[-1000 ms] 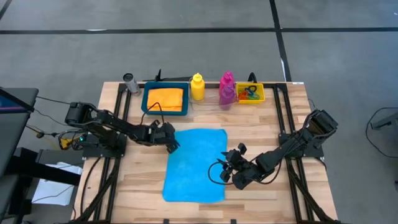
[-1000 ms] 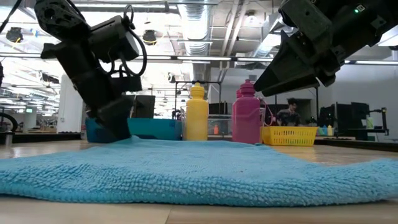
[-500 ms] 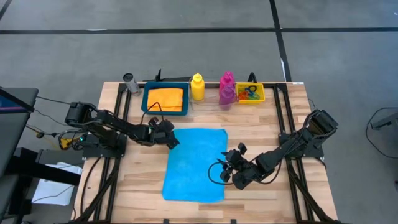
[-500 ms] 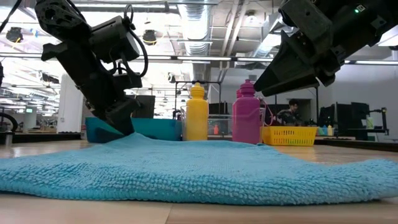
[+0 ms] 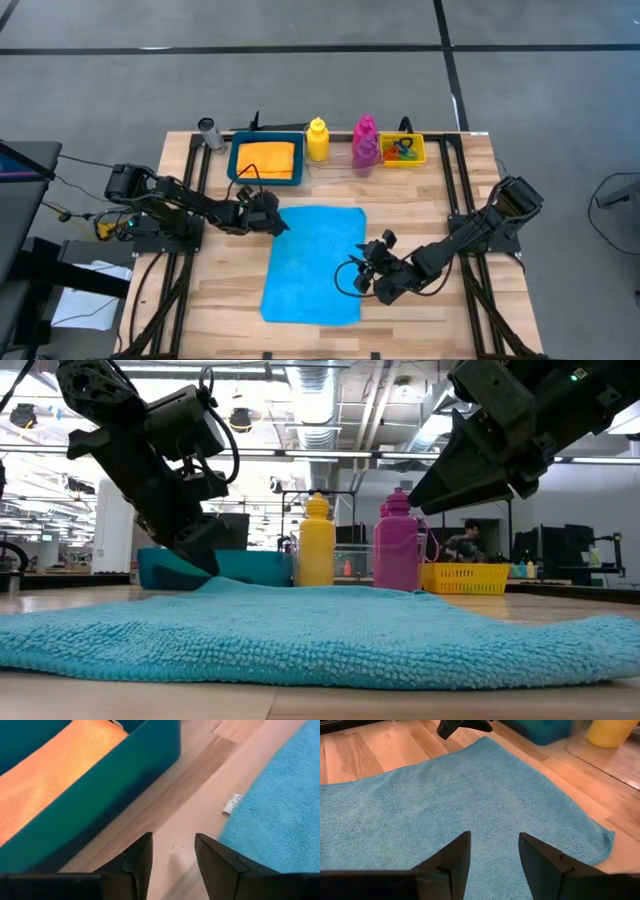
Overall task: Pick & Place Sports Items
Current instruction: Fold the blue towel
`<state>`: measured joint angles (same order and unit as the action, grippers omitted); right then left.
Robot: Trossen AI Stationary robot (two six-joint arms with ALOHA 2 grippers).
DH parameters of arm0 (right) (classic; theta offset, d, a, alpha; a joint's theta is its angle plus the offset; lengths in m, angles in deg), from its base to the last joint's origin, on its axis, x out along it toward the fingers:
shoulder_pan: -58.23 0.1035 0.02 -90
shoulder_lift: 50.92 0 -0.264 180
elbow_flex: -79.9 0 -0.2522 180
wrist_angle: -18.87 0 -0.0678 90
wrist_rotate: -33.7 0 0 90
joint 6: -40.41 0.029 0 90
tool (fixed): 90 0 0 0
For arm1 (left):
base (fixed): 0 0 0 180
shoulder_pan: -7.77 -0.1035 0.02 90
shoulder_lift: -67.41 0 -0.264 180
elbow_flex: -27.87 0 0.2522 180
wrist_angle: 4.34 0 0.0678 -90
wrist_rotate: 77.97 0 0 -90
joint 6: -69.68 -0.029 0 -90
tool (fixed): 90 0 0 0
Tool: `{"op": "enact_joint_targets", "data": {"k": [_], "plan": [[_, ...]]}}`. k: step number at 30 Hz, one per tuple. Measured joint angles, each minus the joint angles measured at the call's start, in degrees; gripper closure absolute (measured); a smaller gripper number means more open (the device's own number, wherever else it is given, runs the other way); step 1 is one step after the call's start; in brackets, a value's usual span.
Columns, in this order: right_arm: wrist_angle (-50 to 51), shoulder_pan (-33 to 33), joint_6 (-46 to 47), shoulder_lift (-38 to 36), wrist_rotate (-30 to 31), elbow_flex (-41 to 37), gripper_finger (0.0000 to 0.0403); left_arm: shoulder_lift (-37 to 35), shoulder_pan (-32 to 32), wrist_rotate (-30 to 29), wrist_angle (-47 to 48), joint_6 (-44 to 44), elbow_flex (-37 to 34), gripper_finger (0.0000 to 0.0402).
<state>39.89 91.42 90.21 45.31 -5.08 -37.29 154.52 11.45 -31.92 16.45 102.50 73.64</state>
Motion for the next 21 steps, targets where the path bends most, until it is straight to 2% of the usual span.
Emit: {"op": "enact_joint_targets", "data": {"k": [4,9,11,21], "plan": [[0.01,0.00,-0.07,0.00,-0.04,0.00,0.0244,-0.04,0.01,1.45,2.15,0.03,0.02,0.0257],[-0.01,0.00,-0.08,0.00,-0.37,0.00,0.0244,-0.04,0.00,10.92,6.53,0.07,0.02,0.0257],[0.00,0.00,-0.12,0.00,-0.37,0.00,0.0244,-0.08,0.00,12.97,6.08,0.11,0.02,0.0257],[-0.01,0.00,-0.33,0.00,-0.39,0.00,0.0244,-0.09,0.00,14.36,-1.88,-1.60,0.02,0.0257]]}}
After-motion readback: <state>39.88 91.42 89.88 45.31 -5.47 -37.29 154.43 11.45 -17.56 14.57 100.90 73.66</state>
